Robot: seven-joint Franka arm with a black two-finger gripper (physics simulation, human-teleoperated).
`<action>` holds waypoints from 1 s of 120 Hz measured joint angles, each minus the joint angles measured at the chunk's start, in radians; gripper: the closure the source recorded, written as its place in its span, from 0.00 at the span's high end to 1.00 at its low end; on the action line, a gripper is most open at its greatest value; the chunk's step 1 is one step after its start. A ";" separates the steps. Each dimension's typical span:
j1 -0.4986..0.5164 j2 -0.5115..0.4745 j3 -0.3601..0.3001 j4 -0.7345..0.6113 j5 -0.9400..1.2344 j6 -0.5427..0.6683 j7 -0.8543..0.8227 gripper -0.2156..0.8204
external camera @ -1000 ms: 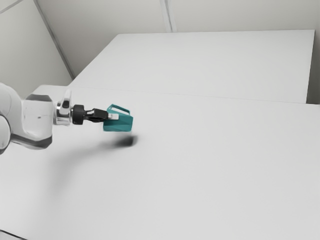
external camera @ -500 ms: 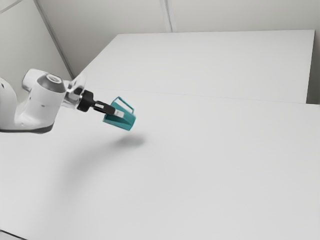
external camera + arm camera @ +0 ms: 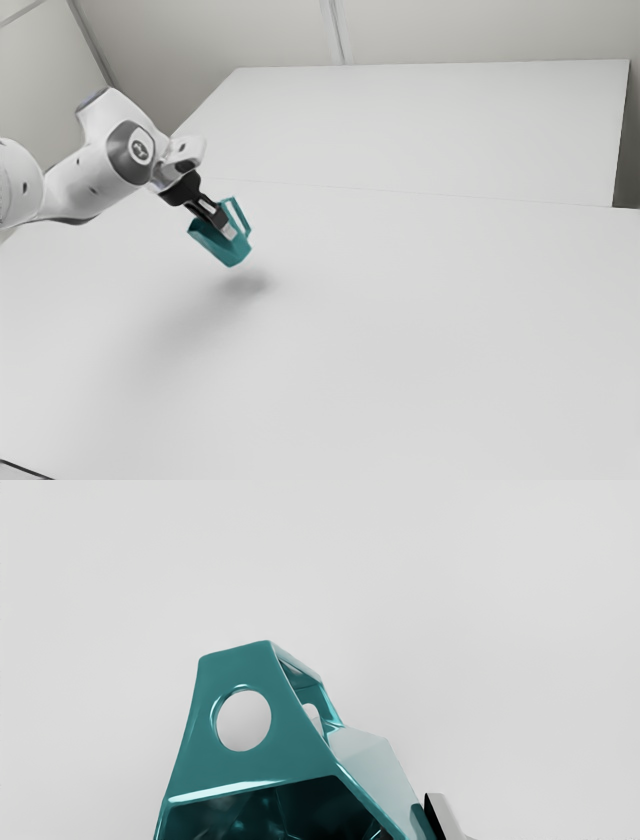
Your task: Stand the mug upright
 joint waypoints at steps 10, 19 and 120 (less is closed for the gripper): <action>0.010 0.017 -0.022 0.004 0.062 -0.005 -0.063 0.04; 0.010 0.028 -0.040 0.007 0.118 -0.005 -0.117 0.04; 0.020 0.133 -0.092 0.054 0.327 0.038 -0.502 0.04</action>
